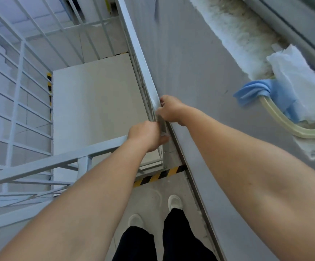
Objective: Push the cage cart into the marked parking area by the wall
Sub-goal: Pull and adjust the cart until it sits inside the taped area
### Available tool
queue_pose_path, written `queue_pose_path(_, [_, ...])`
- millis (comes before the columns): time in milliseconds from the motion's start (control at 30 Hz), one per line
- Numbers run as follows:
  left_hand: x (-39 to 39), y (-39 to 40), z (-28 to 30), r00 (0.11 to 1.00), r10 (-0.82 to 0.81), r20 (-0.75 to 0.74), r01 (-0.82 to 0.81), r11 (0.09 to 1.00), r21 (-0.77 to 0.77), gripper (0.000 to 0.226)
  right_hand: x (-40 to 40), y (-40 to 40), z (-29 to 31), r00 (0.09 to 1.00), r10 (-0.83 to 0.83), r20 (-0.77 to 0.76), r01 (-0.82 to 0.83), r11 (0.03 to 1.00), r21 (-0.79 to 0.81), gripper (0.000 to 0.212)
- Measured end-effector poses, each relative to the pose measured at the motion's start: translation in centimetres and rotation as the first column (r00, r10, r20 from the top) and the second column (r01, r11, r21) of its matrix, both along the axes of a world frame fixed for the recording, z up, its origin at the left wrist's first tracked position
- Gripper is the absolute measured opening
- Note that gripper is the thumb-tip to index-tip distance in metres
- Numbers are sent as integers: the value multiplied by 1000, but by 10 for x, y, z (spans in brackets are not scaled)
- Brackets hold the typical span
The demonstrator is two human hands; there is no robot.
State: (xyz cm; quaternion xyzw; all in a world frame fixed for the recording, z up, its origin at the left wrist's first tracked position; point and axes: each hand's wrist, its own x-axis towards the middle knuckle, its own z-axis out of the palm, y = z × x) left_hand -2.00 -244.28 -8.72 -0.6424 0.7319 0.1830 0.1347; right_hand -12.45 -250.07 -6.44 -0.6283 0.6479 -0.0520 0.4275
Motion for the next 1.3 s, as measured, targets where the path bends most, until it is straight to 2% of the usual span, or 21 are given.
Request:
queue_pose_path(33, [-1,-1,1,1000,7,27,-8,1000,10,43,-2,-2,1,1000,11,2,-11,1000,24,7])
queue_pose_path(100, [-1,-1,2,997,-5,82,4,1000,18,48,-4,-6,-2,1000,-8,22,6,997,79,26])
queue_pose_path(133, [-1,0,1,995,-14,96,13,1000,19,49,-4,-8,-4,999,-20,46,15,994,109,28])
queue_pose_path(233, [0,-1,0,995,-33,98,31,999,18,48,-2,-14,-12,988,-64,140,41,987,157,22])
queue_pose_path(367, [3,-1,-2,996,-31,79,30,1000,6,47,-1,-17,-18,983,-86,162,54,980,193,20])
queue_pose_path(633, [11,10,-4,996,-47,74,46,999,4,47,6,-8,-25,985,-89,146,58,978,201,15])
queue_pose_path(967, [17,20,-4,997,-59,48,59,998,9,38,13,5,-25,998,-55,44,46,982,186,17])
queue_pose_path(1300, [47,36,-5,993,-88,77,86,996,27,39,39,18,-24,996,-64,69,45,967,252,16])
